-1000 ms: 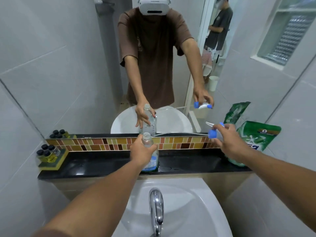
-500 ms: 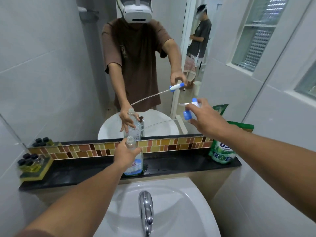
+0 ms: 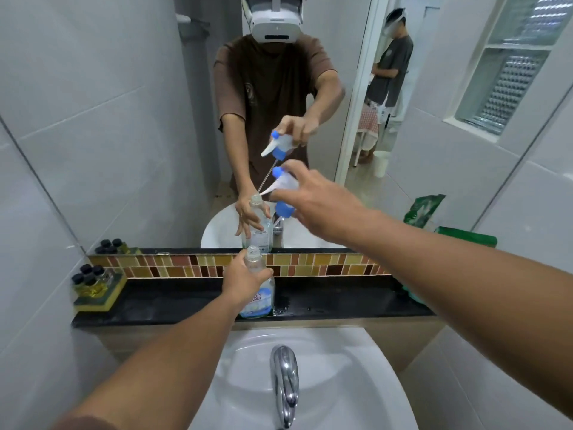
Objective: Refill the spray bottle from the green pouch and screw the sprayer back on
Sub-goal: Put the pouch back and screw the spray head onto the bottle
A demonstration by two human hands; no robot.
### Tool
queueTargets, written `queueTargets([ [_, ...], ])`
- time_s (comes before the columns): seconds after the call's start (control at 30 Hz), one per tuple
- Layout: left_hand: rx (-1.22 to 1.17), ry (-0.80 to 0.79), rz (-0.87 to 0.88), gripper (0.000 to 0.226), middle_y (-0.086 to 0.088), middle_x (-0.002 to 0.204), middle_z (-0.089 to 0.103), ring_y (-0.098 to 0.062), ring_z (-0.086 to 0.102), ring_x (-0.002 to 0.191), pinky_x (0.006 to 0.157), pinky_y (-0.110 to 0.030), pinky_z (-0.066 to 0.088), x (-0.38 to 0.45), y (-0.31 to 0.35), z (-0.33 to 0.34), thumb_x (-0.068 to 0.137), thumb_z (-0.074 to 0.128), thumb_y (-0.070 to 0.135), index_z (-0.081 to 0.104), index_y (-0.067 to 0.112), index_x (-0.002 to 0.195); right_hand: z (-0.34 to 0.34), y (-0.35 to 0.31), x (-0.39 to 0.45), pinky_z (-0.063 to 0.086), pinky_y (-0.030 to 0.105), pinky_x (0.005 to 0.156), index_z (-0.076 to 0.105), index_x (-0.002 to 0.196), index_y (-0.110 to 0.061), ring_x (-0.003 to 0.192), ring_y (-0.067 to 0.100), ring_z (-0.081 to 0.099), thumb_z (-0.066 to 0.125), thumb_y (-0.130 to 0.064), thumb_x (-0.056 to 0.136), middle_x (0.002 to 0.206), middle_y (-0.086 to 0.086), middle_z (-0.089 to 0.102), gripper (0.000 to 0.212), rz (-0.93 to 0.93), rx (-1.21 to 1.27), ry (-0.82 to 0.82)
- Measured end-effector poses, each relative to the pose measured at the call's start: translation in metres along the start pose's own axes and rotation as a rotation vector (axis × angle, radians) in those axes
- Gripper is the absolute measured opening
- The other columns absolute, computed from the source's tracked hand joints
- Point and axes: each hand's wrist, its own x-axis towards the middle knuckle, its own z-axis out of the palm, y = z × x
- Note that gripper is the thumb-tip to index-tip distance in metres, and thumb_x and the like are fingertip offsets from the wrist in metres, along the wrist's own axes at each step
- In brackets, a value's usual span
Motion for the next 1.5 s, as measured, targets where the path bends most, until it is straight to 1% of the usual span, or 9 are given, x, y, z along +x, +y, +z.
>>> queueTargets([
  [0.33, 0.004, 0.002, -0.016, 0.04, 0.004, 0.101, 0.069, -0.018, 0.067, 0.096, 0.084, -0.035, 0.055, 0.002, 0.001, 0.002, 0.085, 0.085, 0.024, 0.059, 0.023, 0.115, 0.074, -0.043, 0.028, 0.053, 0.04, 0.097, 0.065, 0.134, -0.03, 0.124, 0.028, 0.051, 0.074, -0.009, 0.095, 0.144, 0.01, 0.05, 0.045, 0.04, 0.376, -0.176],
  [0.8, 0.058, 0.001, -0.016, 0.04, 0.004, 0.104, 0.068, -0.015, 0.067, 0.099, 0.073, -0.023, 0.052, 0.009, -0.015, 0.006, 0.086, 0.084, 0.022, 0.061, 0.021, 0.12, 0.085, -0.051, 0.026, 0.052, 0.03, 0.079, 0.074, 0.128, -0.029, 0.099, 0.023, 0.068, 0.075, -0.025, 0.095, 0.116, 0.005, 0.075, 0.033, 0.088, 0.386, -0.131],
  [0.9, 0.089, -0.026, 0.107, 0.026, 0.005, 0.094, 0.061, 0.004, 0.068, 0.076, 0.067, -0.01, 0.052, 0.01, -0.019, 0.005, 0.103, 0.059, -0.001, 0.057, 0.006, 0.128, 0.094, -0.073, 0.022, 0.06, 0.038, 0.078, 0.071, 0.125, -0.023, 0.091, 0.025, 0.069, 0.065, -0.036, 0.098, 0.107, 0.009, 0.074, 0.03, 0.173, 0.312, -0.146],
  [1.0, -0.095, 0.013, 0.191, 0.022, -0.001, 0.083, 0.068, -0.006, 0.07, 0.077, 0.06, -0.019, 0.06, 0.002, -0.008, 0.002, 0.112, 0.038, 0.022, 0.055, 0.008, 0.109, 0.087, -0.078, 0.03, 0.058, 0.044, 0.081, 0.068, 0.12, -0.023, 0.095, 0.026, 0.066, 0.045, -0.054, 0.101, 0.108, 0.007, 0.071, 0.043, 0.263, 0.341, -0.25],
  [1.07, -0.094, -0.028, 0.135, 0.008, -0.004, 0.085, 0.067, -0.013, 0.068, 0.076, 0.059, -0.02, 0.059, 0.005, -0.011, 0.004, 0.109, 0.051, 0.011, 0.058, 0.007, 0.106, 0.069, -0.068, 0.042, 0.053, 0.049, 0.092, 0.065, 0.13, -0.03, 0.111, 0.029, 0.062, 0.033, -0.051, 0.101, 0.13, 0.006, 0.067, 0.047, 0.224, 0.376, -0.38],
  [1.17, -0.225, -0.044, -0.065, 0.027, -0.001, 0.094, 0.067, -0.015, 0.062, 0.085, 0.074, -0.024, 0.057, 0.011, -0.015, 0.008, 0.089, 0.079, 0.002, 0.066, 0.015, 0.109, 0.043, -0.043, 0.056, 0.051, 0.048, 0.097, 0.051, 0.148, -0.043, 0.125, 0.027, 0.055, 0.037, -0.039, 0.102, 0.152, 0.004, 0.053, 0.048, 0.123, 0.373, -0.368],
  [1.23, -0.098, -0.043, -0.033, 0.039, 0.001, 0.103, 0.07, -0.017, 0.065, 0.093, 0.082, -0.028, 0.053, 0.009, -0.017, 0.008, 0.084, 0.087, 0.014, 0.066, 0.019, 0.117, 0.033, -0.035, 0.06, 0.047, 0.039, 0.092, 0.047, 0.151, -0.045, 0.117, 0.02, 0.047, 0.05, -0.034, 0.101, 0.148, 0.002, 0.049, 0.052, -0.001, 0.235, -0.414],
  [1.33, -0.106, -0.022, -0.055, 0.04, 0.001, 0.108, 0.07, -0.018, 0.066, 0.098, 0.072, -0.023, 0.049, 0.01, -0.013, 0.006, 0.083, 0.087, 0.021, 0.065, 0.021, 0.117, 0.033, -0.036, 0.058, 0.039, 0.047, 0.102, 0.055, 0.147, -0.043, 0.126, 0.023, 0.041, 0.056, -0.03, 0.105, 0.149, 0.002, 0.039, 0.044, -0.154, 0.029, -0.515],
  [1.5, -0.064, -0.018, -0.044, 0.041, 0.001, 0.106, 0.07, -0.02, 0.067, 0.1, 0.081, -0.028, 0.049, 0.012, -0.013, 0.007, 0.084, 0.086, 0.022, 0.065, 0.02, 0.118, 0.033, -0.04, 0.062, 0.038, 0.04, 0.081, 0.065, 0.139, -0.039, 0.102, 0.017, 0.043, 0.058, -0.039, 0.105, 0.116, -0.006, 0.049, 0.035, -0.204, -0.058, -0.451],
])
